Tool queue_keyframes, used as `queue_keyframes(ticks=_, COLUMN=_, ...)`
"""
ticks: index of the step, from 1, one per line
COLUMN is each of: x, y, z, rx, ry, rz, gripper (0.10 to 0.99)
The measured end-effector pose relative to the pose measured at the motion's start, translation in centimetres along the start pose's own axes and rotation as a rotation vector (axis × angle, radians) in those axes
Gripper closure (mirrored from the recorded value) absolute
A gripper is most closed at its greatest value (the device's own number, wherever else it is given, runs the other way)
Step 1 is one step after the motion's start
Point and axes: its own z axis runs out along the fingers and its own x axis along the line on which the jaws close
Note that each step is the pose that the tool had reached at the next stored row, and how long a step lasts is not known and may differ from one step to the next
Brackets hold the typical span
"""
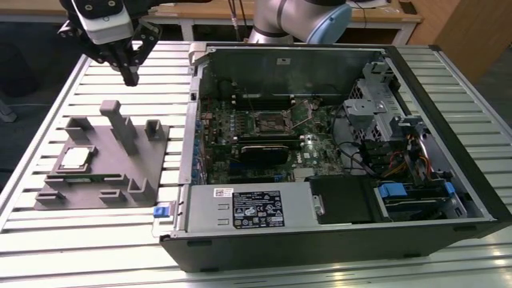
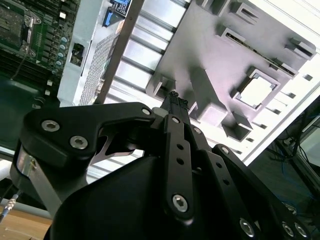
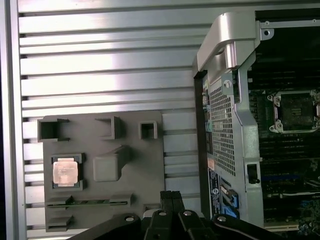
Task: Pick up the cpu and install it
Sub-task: 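Reach for the cpu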
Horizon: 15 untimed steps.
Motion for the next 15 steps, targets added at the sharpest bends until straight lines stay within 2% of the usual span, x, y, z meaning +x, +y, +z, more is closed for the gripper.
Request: queue_keyframes(ticks=15, x=1.44, y=-0.12, z=0.15, rx=0.0, ry=0.0023, rz=0.0, gripper=0.969)
